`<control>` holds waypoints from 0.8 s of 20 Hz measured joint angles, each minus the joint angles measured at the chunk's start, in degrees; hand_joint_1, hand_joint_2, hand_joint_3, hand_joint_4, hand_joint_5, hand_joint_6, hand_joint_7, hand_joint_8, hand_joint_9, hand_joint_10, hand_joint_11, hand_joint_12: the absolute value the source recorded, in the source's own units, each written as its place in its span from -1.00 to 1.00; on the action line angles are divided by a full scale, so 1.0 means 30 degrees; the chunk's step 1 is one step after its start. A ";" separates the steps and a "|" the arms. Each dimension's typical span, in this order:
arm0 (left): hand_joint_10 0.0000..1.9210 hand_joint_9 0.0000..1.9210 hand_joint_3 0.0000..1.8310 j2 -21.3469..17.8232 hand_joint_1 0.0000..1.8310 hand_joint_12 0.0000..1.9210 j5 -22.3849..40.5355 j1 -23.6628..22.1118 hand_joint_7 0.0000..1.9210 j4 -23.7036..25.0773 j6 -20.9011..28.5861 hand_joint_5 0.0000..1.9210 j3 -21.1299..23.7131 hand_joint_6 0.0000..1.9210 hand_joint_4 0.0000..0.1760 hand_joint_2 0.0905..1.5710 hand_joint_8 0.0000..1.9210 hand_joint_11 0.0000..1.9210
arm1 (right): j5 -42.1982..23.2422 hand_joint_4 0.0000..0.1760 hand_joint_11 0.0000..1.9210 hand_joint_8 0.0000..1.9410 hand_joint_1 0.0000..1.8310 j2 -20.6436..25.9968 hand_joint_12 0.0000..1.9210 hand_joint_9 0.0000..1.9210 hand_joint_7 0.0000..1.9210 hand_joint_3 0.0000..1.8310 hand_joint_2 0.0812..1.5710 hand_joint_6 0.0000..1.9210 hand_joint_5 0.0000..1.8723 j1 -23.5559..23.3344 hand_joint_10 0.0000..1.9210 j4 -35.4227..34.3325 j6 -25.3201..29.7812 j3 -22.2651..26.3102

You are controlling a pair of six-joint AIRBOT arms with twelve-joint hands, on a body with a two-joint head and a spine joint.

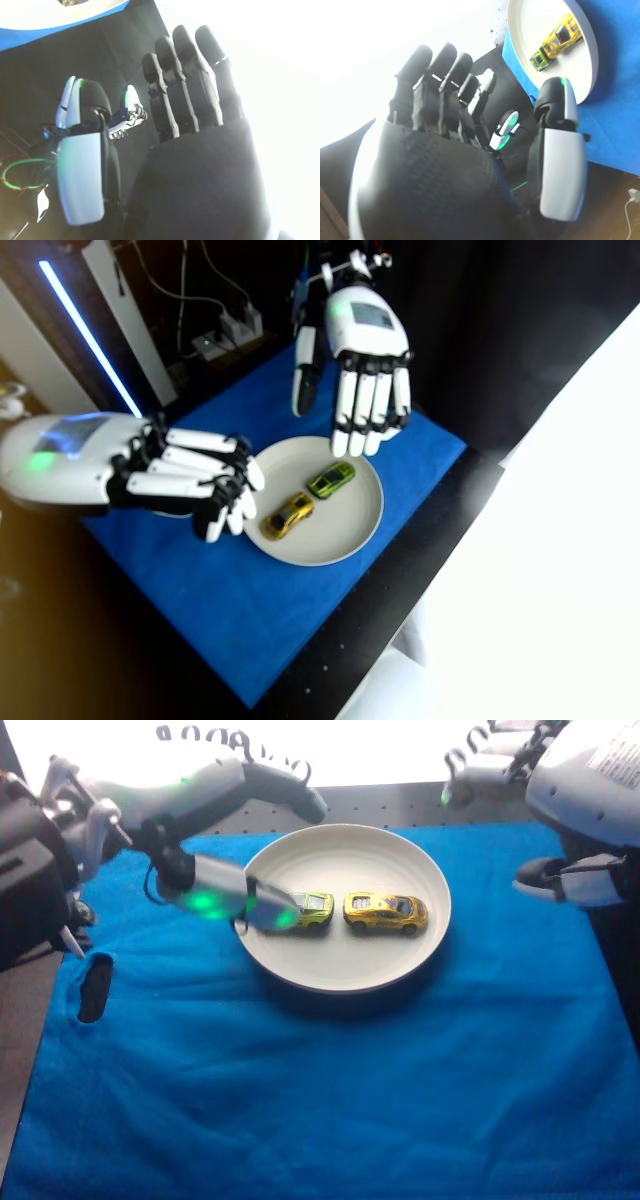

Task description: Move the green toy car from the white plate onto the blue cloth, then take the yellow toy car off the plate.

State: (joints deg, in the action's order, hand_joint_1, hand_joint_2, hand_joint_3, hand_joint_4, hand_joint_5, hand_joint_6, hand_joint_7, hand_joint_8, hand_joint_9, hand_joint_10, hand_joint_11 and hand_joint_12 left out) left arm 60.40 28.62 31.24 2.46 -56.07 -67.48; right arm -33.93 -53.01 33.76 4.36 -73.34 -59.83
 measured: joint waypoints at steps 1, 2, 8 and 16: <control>-0.15 -0.88 -1.00 -0.0073 -0.01 0.52 0.0066 0.0066 -0.57 -0.0029 -0.0022 -0.49 0.0131 -0.80 -0.79 0.20 -0.83 -1.00 | 0.0007 -1.00 -0.81 -0.47 0.24 0.0007 0.89 -0.54 -0.27 -0.95 0.10 -0.59 -0.26 0.0000 0.18 -0.0022 0.0007 0.0058; -0.10 -0.85 -1.00 -0.0080 -0.01 0.58 0.0182 0.0138 -0.54 -0.0036 -0.0036 -0.47 0.0117 -0.81 -0.81 0.20 -0.83 -1.00 | -0.0022 -1.00 -0.85 -0.48 0.22 0.0000 0.91 -0.56 -0.29 -0.96 0.12 -0.61 -0.28 -0.0007 0.18 -0.0007 0.0007 0.0102; -0.51 -0.44 -1.00 0.0393 -0.04 0.53 -0.0663 -0.0699 -0.22 -0.0182 -0.0459 -0.32 -0.0794 -0.94 -1.00 0.13 -0.94 -0.95 | -0.0117 -1.00 -0.71 0.01 0.19 0.0000 1.00 -0.58 -0.43 -0.99 0.17 -0.50 -0.34 -0.0007 0.49 -0.0015 0.0007 0.0109; -0.20 -0.53 -1.00 0.2178 -0.02 0.74 -0.2718 -0.1421 -0.15 -0.0095 -0.0976 -0.20 -0.2273 -0.93 -1.00 0.05 -0.95 -1.00 | -0.0168 -1.00 -0.60 0.15 0.23 0.0007 1.00 -0.51 -0.42 -1.00 0.19 -0.35 -0.37 -0.0007 0.55 -0.0051 0.0007 0.0051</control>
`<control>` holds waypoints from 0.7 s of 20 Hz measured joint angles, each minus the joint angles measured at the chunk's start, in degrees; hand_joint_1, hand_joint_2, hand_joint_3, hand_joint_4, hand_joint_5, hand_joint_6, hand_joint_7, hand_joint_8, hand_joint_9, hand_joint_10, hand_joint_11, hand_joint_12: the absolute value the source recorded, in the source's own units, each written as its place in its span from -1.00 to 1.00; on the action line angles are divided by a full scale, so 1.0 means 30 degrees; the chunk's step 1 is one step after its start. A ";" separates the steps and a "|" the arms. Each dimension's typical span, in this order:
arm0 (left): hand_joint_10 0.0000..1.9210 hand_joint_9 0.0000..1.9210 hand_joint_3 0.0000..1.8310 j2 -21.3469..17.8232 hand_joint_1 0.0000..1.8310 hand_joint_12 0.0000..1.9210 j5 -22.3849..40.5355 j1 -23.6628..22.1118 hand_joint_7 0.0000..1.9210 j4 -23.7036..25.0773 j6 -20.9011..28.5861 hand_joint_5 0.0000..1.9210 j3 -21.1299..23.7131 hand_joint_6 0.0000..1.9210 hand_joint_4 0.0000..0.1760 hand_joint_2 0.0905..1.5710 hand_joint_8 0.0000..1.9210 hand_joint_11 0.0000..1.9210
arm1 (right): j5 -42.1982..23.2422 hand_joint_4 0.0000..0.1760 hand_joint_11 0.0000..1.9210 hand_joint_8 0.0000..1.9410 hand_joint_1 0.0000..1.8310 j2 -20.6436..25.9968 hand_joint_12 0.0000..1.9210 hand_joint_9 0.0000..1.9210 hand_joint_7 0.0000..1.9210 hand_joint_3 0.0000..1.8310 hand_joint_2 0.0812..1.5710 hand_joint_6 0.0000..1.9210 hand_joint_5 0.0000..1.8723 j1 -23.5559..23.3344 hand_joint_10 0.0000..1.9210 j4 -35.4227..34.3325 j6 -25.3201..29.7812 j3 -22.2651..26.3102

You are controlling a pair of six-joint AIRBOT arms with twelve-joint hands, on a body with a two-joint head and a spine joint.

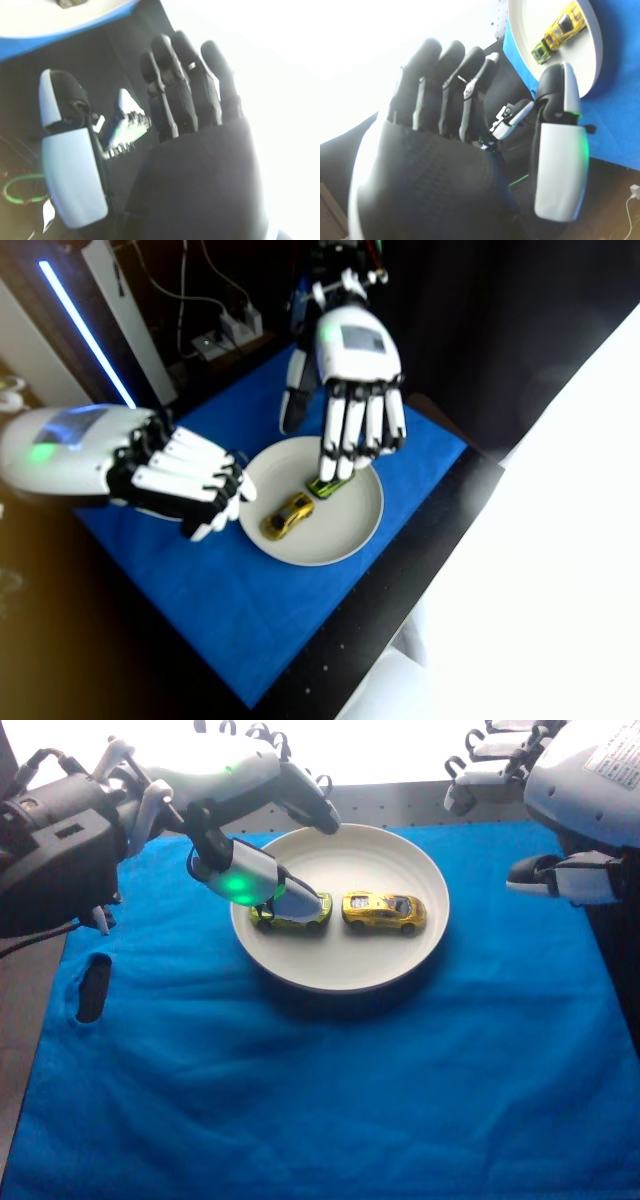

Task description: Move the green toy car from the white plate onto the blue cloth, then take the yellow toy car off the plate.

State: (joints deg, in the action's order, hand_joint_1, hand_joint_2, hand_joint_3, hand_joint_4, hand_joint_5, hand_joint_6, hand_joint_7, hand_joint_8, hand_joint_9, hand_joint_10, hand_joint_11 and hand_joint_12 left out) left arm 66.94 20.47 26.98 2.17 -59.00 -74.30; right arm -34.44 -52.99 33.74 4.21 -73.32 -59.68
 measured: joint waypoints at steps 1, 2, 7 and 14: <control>-0.19 -0.47 -1.00 0.0087 0.02 0.69 -0.0168 -0.0036 -0.12 -0.0007 -0.0007 -0.19 -0.0109 -0.93 -1.00 0.05 -0.94 -0.89 | 0.0000 -1.00 -0.61 0.12 0.24 -0.0007 1.00 -0.52 -0.42 -1.00 0.19 -0.34 -0.38 0.0000 0.53 0.0000 0.0000 0.0000; -0.23 -0.43 -1.00 0.0270 0.03 0.63 -0.0364 -0.0044 -0.10 -0.0007 -0.0015 -0.19 -0.0262 -0.95 -1.00 0.06 -0.94 -0.83 | 0.0007 -1.00 -0.60 0.13 0.25 -0.0007 1.00 -0.53 -0.44 -1.00 0.19 -0.31 -0.38 0.0007 0.55 0.0029 0.0007 0.0000; -0.11 -0.34 -1.00 0.0962 0.08 0.67 -0.0889 -0.0044 0.00 -0.0160 -0.0036 -0.10 -0.0823 -0.93 -1.00 0.07 -0.90 -0.70 | 0.0007 -1.00 -0.67 0.09 0.28 -0.0007 1.00 -0.54 -0.41 -1.00 0.18 -0.26 -0.39 0.0000 0.51 0.0022 0.0000 0.0000; -0.06 -0.45 -1.00 0.1566 0.09 0.75 -0.1421 0.0175 -0.07 -0.0605 -0.0058 -0.11 -0.1545 -0.97 -1.00 0.11 -0.90 -0.80 | 0.0000 -1.00 -0.58 0.15 0.26 -0.0007 1.00 -0.48 -0.37 -1.00 0.16 -0.32 -0.37 0.0007 0.57 -0.0022 0.0000 0.0000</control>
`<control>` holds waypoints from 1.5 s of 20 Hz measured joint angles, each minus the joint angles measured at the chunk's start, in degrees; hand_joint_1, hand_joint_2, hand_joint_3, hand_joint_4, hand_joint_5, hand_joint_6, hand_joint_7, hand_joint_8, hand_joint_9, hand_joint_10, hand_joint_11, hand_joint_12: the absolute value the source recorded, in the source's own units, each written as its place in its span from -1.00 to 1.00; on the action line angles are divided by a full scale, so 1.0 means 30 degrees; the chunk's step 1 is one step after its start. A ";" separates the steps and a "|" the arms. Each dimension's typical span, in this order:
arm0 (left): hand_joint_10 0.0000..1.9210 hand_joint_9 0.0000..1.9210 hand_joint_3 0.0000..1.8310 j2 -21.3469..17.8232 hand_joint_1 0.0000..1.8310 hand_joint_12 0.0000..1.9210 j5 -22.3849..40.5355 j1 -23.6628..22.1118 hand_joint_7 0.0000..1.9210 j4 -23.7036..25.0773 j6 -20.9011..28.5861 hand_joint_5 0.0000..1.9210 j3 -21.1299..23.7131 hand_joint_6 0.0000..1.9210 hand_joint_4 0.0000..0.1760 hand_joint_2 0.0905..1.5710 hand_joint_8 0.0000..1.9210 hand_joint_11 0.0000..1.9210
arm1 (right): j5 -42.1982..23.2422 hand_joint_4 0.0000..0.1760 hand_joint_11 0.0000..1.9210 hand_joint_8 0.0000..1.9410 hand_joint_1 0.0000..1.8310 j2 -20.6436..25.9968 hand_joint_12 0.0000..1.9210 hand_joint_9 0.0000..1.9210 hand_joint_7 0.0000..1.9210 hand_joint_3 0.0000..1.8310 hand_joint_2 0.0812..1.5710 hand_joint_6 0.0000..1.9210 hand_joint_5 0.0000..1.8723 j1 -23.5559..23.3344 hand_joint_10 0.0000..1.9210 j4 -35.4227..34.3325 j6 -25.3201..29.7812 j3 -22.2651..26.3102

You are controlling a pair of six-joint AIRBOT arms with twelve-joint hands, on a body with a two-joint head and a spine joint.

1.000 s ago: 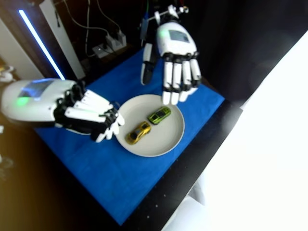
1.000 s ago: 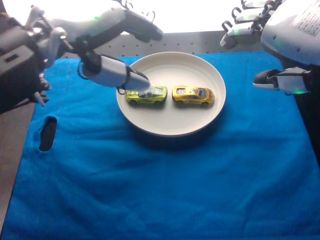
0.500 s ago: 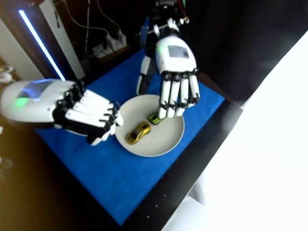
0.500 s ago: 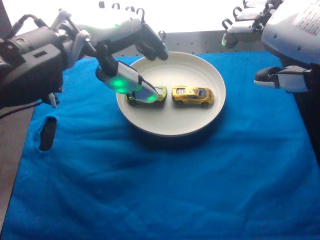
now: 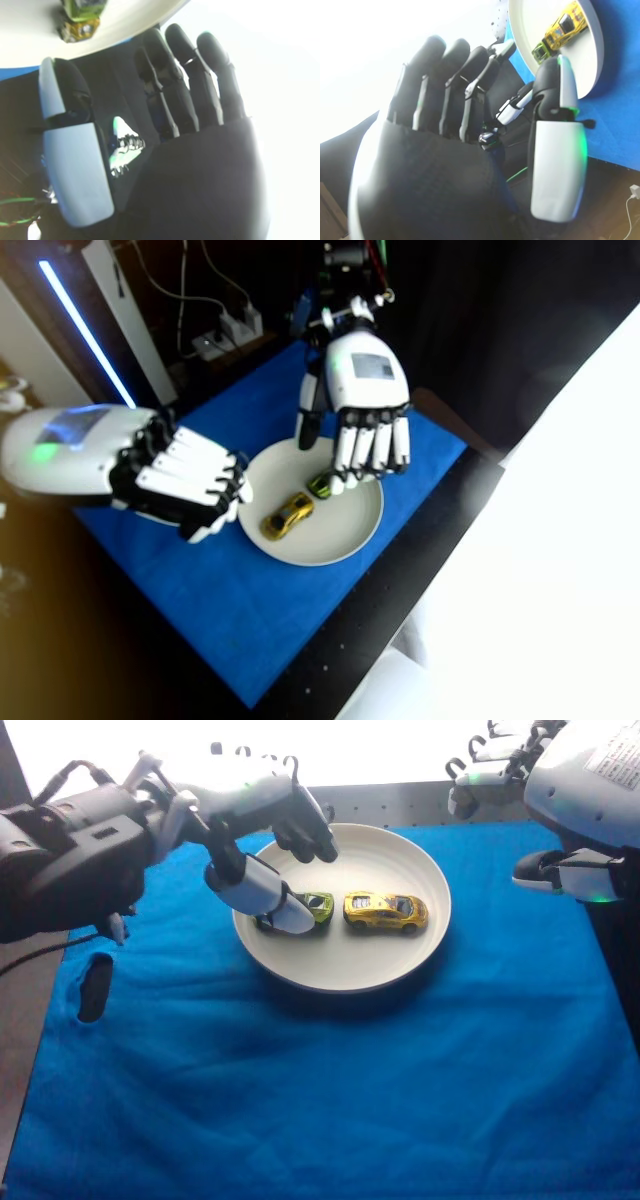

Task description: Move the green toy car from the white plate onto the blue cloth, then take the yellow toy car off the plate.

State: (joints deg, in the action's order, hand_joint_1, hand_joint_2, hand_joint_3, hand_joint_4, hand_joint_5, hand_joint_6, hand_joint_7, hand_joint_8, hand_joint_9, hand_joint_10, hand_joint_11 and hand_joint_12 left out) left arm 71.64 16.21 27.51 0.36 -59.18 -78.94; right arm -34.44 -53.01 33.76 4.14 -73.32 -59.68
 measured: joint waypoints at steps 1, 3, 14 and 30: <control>-0.05 -0.43 -1.00 0.0109 0.10 0.74 -0.0095 0.0000 -0.07 -0.0036 0.0007 -0.11 -0.0131 -0.97 -1.00 0.10 -0.90 -0.76 | -0.0015 -1.00 -0.57 0.15 0.25 0.0000 1.00 -0.46 -0.35 -1.00 0.16 -0.31 -0.37 -0.0007 0.55 0.0058 0.0000 0.0000; -0.08 -0.38 -1.00 0.0262 0.09 0.69 -0.0117 0.0051 -0.05 -0.0182 0.0015 -0.10 -0.0313 -0.97 -1.00 0.08 -0.89 -0.69 | -0.0007 -1.00 -0.64 0.07 0.25 0.0000 1.00 -0.46 -0.33 -1.00 0.15 -0.31 -0.36 0.0000 0.46 0.0029 0.0000 0.0000; -0.27 -0.29 -1.00 0.0612 0.08 0.64 -0.0459 0.0437 -0.03 -0.0481 0.0007 -0.12 -0.0699 -0.99 -1.00 0.10 -0.96 -0.66 | 0.0000 -1.00 -0.59 0.11 0.24 -0.0058 1.00 -0.49 -0.38 -1.00 0.16 -0.28 -0.38 -0.0007 0.53 0.0058 0.0000 0.0000; -0.13 -0.34 -1.00 0.1078 0.13 0.65 -0.1042 0.0554 0.04 -0.0692 -0.0299 -0.05 -0.1188 -0.99 -1.00 0.12 -0.95 -0.76 | 0.0000 -1.00 -0.48 -0.05 0.18 -0.0102 0.94 -0.39 -0.28 -1.00 0.17 -0.43 -0.26 -0.0007 0.41 0.0044 0.0000 0.0000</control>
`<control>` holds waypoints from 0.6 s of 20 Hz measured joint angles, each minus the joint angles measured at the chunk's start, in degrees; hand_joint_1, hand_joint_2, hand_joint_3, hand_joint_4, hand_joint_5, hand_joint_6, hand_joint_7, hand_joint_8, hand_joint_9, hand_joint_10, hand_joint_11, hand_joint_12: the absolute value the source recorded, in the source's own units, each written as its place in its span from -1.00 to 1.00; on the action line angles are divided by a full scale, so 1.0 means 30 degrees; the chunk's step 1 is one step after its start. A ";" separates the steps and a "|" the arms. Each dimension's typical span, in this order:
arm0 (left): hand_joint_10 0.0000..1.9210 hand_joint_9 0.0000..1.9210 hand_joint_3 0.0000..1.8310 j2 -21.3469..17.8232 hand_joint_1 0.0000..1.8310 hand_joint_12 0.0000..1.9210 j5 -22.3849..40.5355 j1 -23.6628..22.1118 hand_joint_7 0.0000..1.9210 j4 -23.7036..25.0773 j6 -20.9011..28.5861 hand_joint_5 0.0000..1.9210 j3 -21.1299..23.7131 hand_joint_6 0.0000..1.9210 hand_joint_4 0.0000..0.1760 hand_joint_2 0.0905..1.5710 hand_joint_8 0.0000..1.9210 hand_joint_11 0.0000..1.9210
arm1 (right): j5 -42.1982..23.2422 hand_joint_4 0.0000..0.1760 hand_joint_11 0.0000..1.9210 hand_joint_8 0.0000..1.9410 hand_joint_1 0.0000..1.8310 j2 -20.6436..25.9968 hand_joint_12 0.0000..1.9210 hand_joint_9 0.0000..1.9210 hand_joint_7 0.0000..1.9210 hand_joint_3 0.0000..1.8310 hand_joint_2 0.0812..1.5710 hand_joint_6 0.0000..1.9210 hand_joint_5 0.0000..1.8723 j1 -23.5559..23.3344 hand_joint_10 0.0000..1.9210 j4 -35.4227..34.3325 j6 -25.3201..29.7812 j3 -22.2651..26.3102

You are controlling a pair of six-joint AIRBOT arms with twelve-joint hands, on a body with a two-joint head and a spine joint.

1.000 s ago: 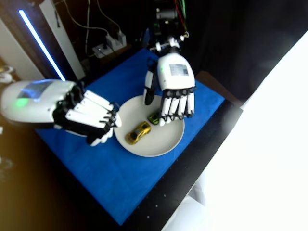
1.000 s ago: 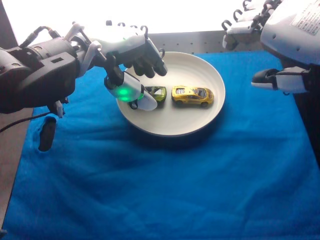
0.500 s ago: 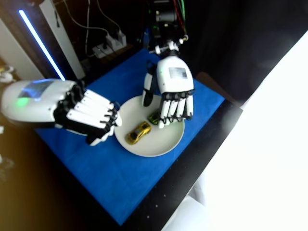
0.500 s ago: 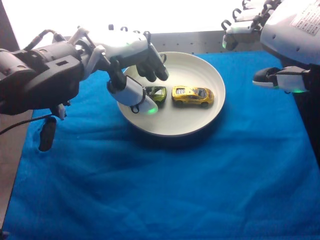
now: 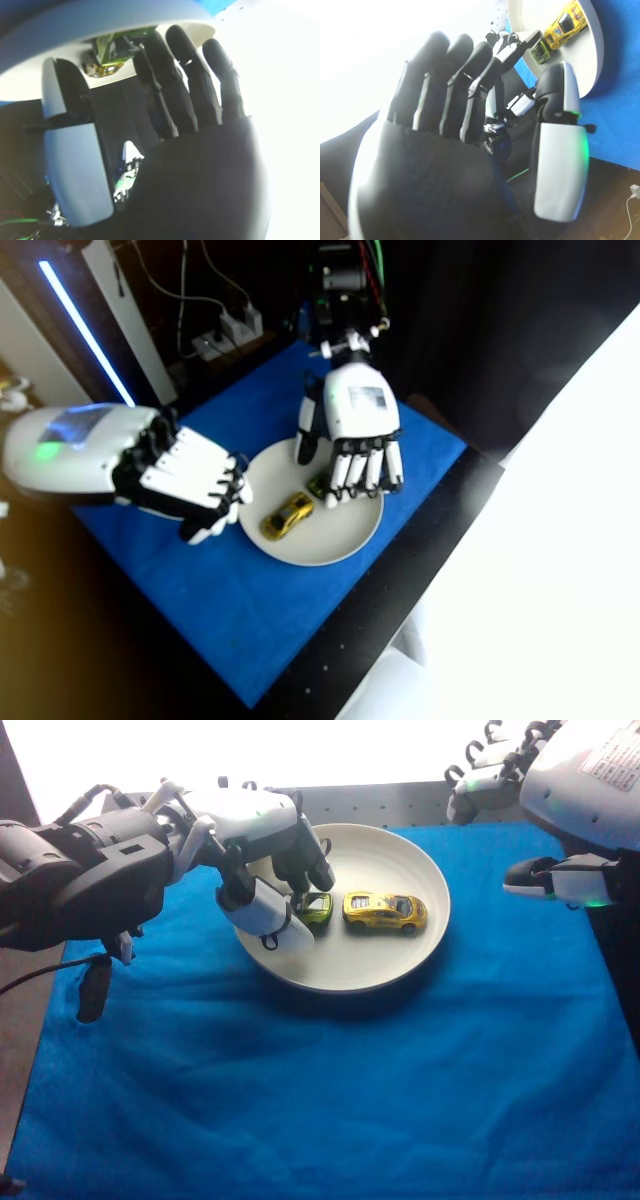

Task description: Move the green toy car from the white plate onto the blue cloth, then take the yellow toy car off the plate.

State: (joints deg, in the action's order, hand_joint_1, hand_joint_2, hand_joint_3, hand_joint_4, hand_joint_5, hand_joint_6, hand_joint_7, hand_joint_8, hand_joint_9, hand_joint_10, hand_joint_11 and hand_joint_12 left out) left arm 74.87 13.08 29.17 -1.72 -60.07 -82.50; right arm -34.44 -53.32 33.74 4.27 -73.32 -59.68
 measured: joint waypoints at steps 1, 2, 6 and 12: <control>-0.12 -0.32 -1.00 0.0007 0.13 0.64 0.0007 0.0000 0.04 0.0000 0.0007 -0.05 0.0000 -0.99 -1.00 0.13 -0.95 -0.72 | -0.0007 -1.00 -0.47 -0.06 0.17 -0.0015 0.94 -0.39 -0.27 -1.00 0.17 -0.46 -0.25 0.0000 0.42 -0.0007 0.0000 0.0000; -0.18 -0.33 -1.00 0.0015 0.09 0.63 0.0007 0.0000 0.04 -0.0015 0.0007 -0.06 -0.0022 -0.99 -1.00 0.15 -0.95 -0.79 | -0.0007 -1.00 -0.46 -0.07 0.16 -0.0015 0.93 -0.37 -0.26 -1.00 0.17 -0.50 -0.23 0.0000 0.41 -0.0007 0.0000 0.0000; -0.16 -0.40 -1.00 0.0124 0.09 0.68 0.0022 0.0022 0.03 -0.0240 0.0007 -0.05 -0.0219 -0.99 -1.00 0.16 -0.96 -0.94 | -0.0007 -1.00 -0.41 -0.08 0.16 -0.0015 0.90 -0.32 -0.23 -1.00 0.19 -0.57 -0.19 0.0000 0.38 0.0000 0.0000 0.0000; -0.21 -0.45 -1.00 0.0240 0.13 0.54 0.0095 0.0073 0.01 -0.0444 0.0000 -0.04 -0.0437 -0.99 -1.00 0.17 -0.98 -1.00 | -0.0007 -1.00 -0.42 -0.04 0.15 -0.0022 0.89 -0.33 -0.23 -1.00 0.22 -0.61 -0.17 0.0000 0.40 -0.0007 0.0000 0.0000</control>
State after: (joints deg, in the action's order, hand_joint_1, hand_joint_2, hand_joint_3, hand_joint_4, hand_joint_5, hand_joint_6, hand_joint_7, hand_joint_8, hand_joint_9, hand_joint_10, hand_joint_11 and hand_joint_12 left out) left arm 75.59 13.37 29.39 -3.05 -60.07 -83.81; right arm -34.46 -53.39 33.74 4.25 -73.32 -59.68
